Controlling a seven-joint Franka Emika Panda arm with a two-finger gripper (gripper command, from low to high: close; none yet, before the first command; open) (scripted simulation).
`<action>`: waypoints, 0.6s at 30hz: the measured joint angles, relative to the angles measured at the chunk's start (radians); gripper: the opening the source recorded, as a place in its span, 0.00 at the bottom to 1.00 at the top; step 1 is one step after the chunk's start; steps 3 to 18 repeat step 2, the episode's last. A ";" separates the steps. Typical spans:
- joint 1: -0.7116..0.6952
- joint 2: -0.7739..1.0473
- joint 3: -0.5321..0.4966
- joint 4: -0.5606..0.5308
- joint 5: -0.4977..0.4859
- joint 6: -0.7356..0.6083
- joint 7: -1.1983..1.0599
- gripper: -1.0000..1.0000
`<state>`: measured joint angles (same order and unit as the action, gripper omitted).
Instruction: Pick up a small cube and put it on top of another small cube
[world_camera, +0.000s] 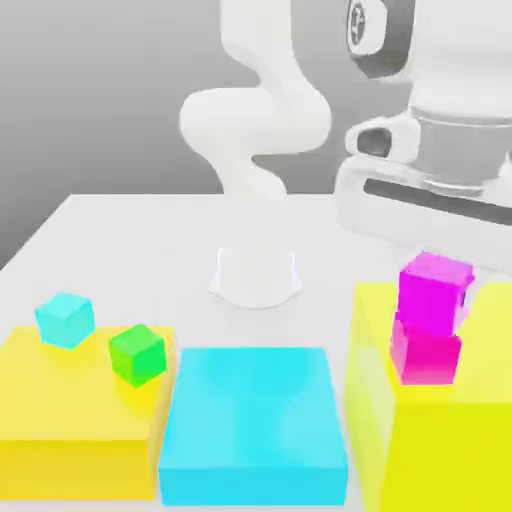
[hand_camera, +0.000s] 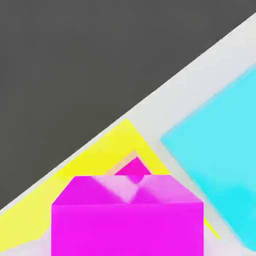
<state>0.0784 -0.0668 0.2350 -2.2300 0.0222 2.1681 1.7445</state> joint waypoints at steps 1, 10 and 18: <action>0.000 0.000 0.000 0.000 0.000 0.000 0.000 1.00; 0.000 0.000 0.000 0.000 0.000 0.000 0.000 1.00; 0.000 0.000 0.000 0.000 0.000 0.000 0.000 1.00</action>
